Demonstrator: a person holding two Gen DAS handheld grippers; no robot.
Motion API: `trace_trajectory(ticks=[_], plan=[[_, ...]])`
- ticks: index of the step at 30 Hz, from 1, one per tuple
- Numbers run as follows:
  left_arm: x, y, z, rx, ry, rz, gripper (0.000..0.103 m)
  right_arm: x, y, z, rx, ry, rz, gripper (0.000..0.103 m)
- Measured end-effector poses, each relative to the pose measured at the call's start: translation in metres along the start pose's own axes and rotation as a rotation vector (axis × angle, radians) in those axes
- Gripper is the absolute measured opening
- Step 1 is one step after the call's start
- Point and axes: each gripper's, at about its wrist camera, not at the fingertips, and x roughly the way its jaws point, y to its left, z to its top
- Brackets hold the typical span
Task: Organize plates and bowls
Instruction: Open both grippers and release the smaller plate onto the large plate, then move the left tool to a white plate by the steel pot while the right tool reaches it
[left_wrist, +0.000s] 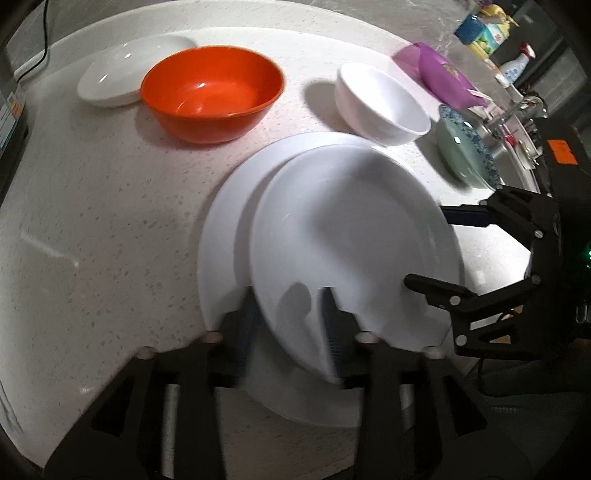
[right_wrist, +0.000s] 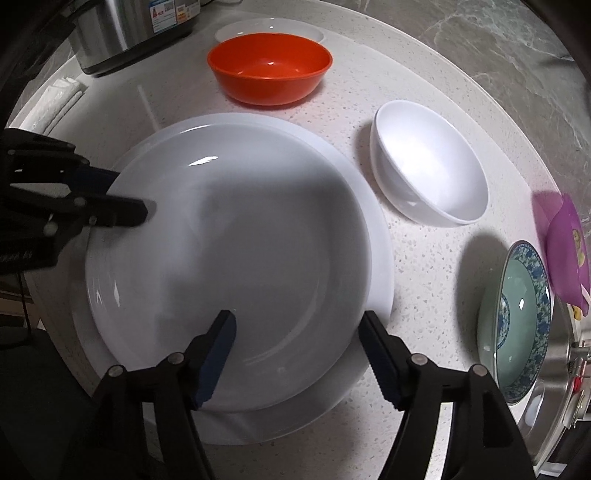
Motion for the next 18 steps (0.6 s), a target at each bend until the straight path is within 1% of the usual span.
trace_trajectory(ticks=[1,2,4,7,8,10,12,13,14,16,17,18], plan=[[-0.002,-0.003,0.0,0.018,-0.016,-0.008,0.071,0.0,0.0,0.001,-0.002,-0.002,0.006,0.073],[-0.003,-0.006,0.001,0.03,-0.023,-0.006,0.082,0.0,0.001,0.001,-0.002,-0.004,0.011,0.074],[-0.005,-0.012,0.002,0.046,-0.03,0.007,0.084,-0.002,0.005,-0.001,-0.011,-0.01,0.017,0.076],[-0.011,-0.008,0.002,0.018,-0.049,0.0,0.085,-0.003,0.01,-0.004,-0.01,-0.014,0.026,0.078],[-0.015,-0.005,0.002,0.007,-0.062,0.005,0.091,-0.003,0.01,-0.004,-0.014,-0.015,0.023,0.078],[-0.027,0.003,0.001,-0.024,-0.105,-0.006,0.098,-0.006,0.009,-0.004,-0.02,-0.03,0.023,0.081],[-0.039,0.015,0.002,-0.083,-0.151,-0.024,0.098,-0.009,0.008,-0.004,-0.014,-0.041,0.027,0.083],[-0.044,0.021,0.002,-0.115,-0.168,-0.034,0.1,-0.011,0.007,-0.004,-0.006,-0.047,0.034,0.083],[-0.048,0.026,0.003,-0.136,-0.178,-0.037,0.103,-0.014,0.005,-0.004,0.005,-0.055,0.05,0.083],[-0.057,0.043,0.005,-0.203,-0.21,-0.042,0.103,-0.022,-0.001,-0.005,0.031,-0.074,0.084,0.084],[-0.061,0.05,0.006,-0.236,-0.22,-0.046,0.103,-0.031,-0.007,-0.003,0.058,-0.1,0.115,0.084],[-0.065,0.063,0.008,-0.292,-0.229,-0.049,0.103,-0.039,-0.014,-0.002,0.082,-0.123,0.148,0.084]])
